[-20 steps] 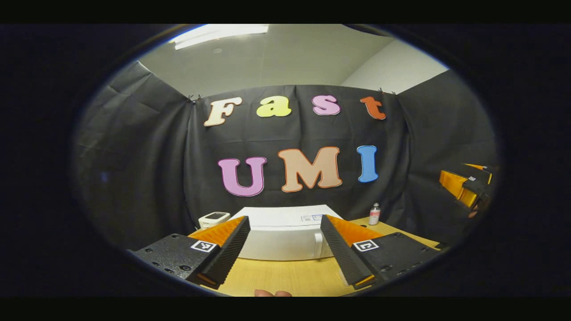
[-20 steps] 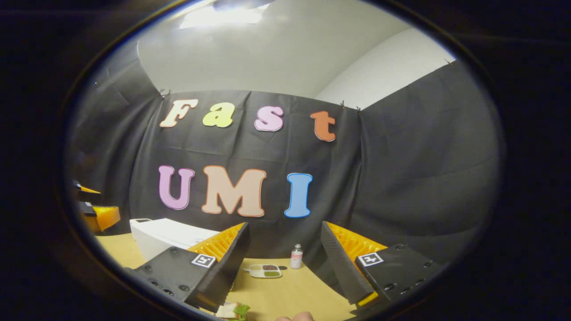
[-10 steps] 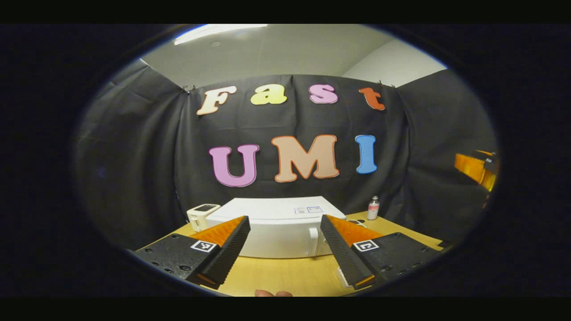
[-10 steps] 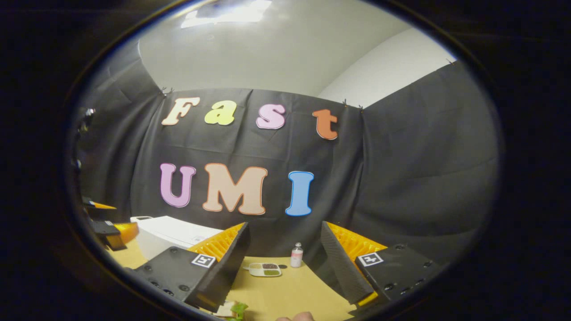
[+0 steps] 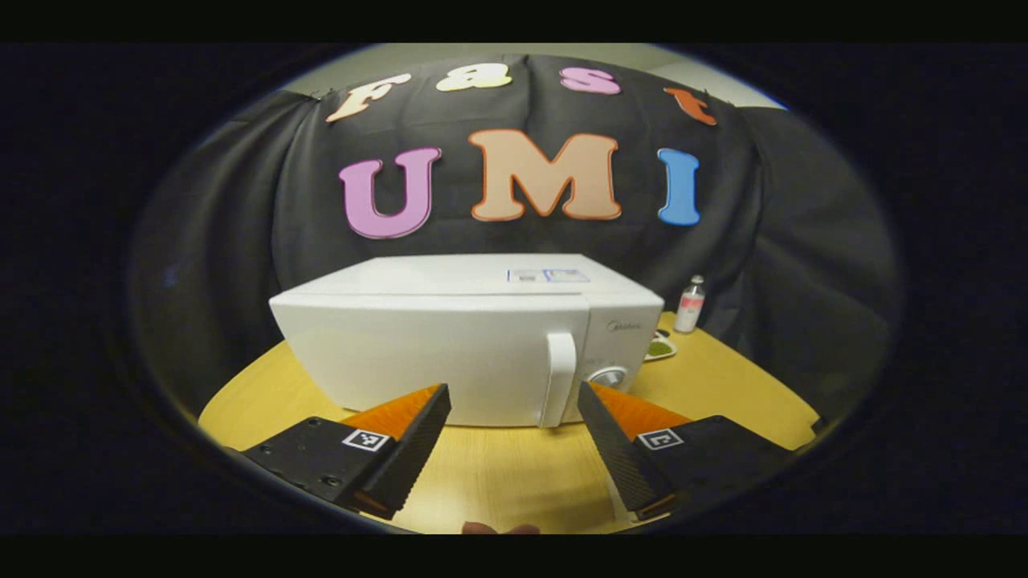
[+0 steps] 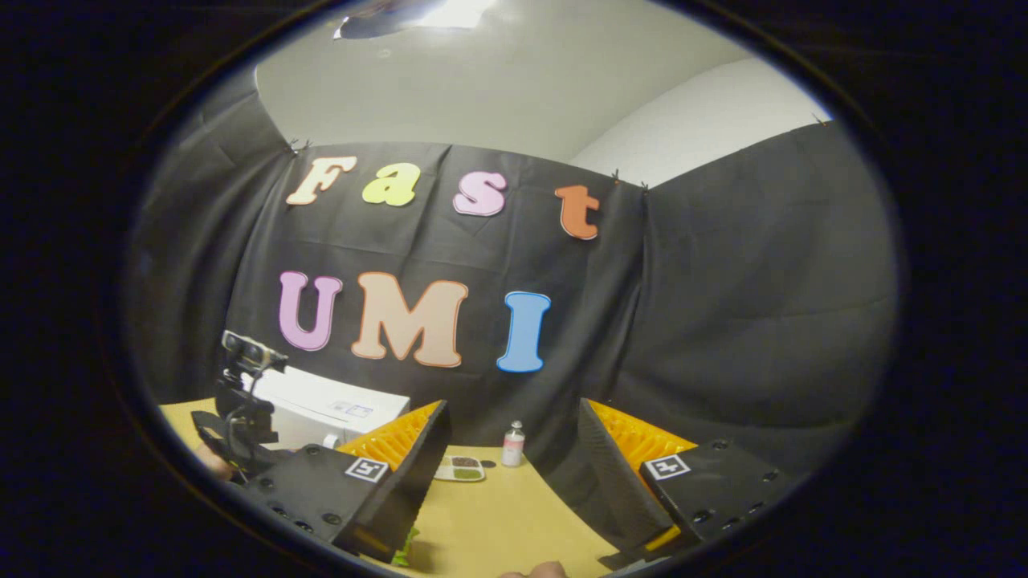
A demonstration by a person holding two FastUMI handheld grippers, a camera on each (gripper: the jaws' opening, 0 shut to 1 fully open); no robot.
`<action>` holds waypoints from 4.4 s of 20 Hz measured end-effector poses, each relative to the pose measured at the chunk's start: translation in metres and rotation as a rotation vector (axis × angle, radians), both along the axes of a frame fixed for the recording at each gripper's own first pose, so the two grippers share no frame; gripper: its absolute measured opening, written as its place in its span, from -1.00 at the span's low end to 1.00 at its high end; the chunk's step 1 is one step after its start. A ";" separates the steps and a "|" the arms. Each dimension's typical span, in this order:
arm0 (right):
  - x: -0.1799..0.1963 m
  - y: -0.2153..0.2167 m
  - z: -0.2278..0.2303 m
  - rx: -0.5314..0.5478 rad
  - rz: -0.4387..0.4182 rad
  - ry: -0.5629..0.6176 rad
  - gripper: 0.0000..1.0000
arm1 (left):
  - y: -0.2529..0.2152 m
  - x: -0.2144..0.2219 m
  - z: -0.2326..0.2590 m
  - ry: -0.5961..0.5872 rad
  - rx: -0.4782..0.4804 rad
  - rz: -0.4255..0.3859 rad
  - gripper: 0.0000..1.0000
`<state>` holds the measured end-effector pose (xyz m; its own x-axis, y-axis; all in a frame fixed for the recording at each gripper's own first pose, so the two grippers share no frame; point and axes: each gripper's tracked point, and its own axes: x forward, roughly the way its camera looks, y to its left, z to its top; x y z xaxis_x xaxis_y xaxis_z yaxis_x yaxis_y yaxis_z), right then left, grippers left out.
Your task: Open the microwave oven with the left hand, put the food in, and close the microwave oven.
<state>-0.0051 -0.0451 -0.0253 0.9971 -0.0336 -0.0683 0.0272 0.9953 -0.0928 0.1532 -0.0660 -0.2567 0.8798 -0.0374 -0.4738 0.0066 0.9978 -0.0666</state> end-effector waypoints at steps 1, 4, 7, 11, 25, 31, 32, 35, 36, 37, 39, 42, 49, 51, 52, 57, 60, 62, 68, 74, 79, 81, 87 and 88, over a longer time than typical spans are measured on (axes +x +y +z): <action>-0.002 -0.003 -0.001 -0.006 -0.006 0.006 0.93 | -0.006 0.004 -0.010 0.030 -0.013 -0.001 0.93; -0.008 -0.014 -0.001 -0.023 -0.031 0.015 0.93 | -0.014 0.017 -0.029 0.077 -0.021 0.012 0.93; -0.012 -0.023 -0.003 -0.023 -0.050 0.026 0.98 | -0.019 0.034 -0.033 0.068 0.017 -0.002 0.92; -0.017 -0.034 -0.007 -0.083 -0.043 0.038 0.93 | -0.028 0.049 -0.042 0.075 0.035 -0.021 0.63; -0.019 -0.041 -0.025 -0.078 -0.046 0.072 0.94 | -0.035 0.021 -0.051 0.138 -0.050 -0.130 -0.98; -0.006 -0.020 -0.044 -0.023 -0.020 0.101 0.94 | 0.005 -0.086 -0.039 0.113 -0.054 -0.176 -0.97; -0.004 -0.014 -0.050 -0.016 -0.005 0.111 0.94 | 0.019 -0.104 -0.035 0.108 -0.041 -0.176 -0.96; 0.001 0.018 -0.069 0.026 0.055 0.155 0.94 | 0.060 -0.146 -0.035 0.129 -0.009 -0.132 -0.96; 0.001 0.031 -0.076 0.041 0.080 0.174 0.94 | 0.074 -0.158 -0.036 0.145 -0.005 -0.098 -0.96; 0.001 0.043 -0.084 0.054 0.104 0.195 0.94 | 0.088 -0.166 -0.036 0.153 -0.001 -0.066 -0.97; -0.001 0.066 -0.107 0.093 0.153 0.256 0.94 | 0.118 -0.184 -0.034 0.162 0.019 0.006 -0.96; -0.012 0.097 -0.162 0.187 0.204 0.437 0.96 | 0.158 -0.202 -0.035 0.173 0.043 0.101 -0.98; -0.033 0.120 -0.290 0.361 0.111 0.806 0.80 | 0.196 -0.218 -0.035 0.157 0.018 0.120 -0.96; -0.043 0.130 -0.311 0.386 0.098 0.874 0.94 | 0.200 -0.217 -0.037 0.157 0.003 0.122 -1.00; -0.048 0.135 -0.321 0.393 0.094 0.902 0.94 | 0.202 -0.218 -0.037 0.155 0.001 0.119 -1.00; -0.068 0.149 -0.361 0.427 0.048 1.009 0.80 | 0.207 -0.221 -0.038 0.158 -0.006 0.096 -0.96; -0.073 0.152 -0.367 0.418 0.027 1.017 0.77 | 0.210 -0.222 -0.040 0.164 -0.029 0.091 -0.83; -0.071 0.153 -0.367 0.395 0.022 0.999 0.72 | 0.214 -0.226 -0.030 0.128 -0.016 0.086 0.01; -0.076 0.163 -0.363 0.389 0.031 1.017 0.10 | 0.215 -0.233 -0.007 0.049 0.033 -0.006 0.67; -0.068 0.178 -0.342 0.396 0.055 0.977 -0.42 | 0.227 -0.241 0.023 0.004 -0.023 -0.021 0.84; -0.060 0.192 -0.310 0.369 0.091 0.924 -0.42 | 0.243 -0.236 0.049 -0.051 -0.071 0.018 0.90; -0.055 0.202 -0.295 0.416 0.098 0.909 -0.42 | 0.251 -0.235 0.057 -0.064 -0.078 0.032 0.91; -0.028 0.261 -0.268 0.600 0.161 0.890 -0.43 | 0.265 -0.223 0.084 -0.145 -0.026 0.065 0.89; -0.022 0.276 -0.267 0.645 0.179 0.892 -0.43 | 0.267 -0.221 0.088 -0.160 -0.002 0.060 0.94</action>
<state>-0.0275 0.2308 -0.2924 0.5689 0.4054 -0.7156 0.0604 0.8472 0.5279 -0.0677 0.2005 -0.1683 0.9448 0.0162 -0.3273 -0.0419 0.9965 -0.0718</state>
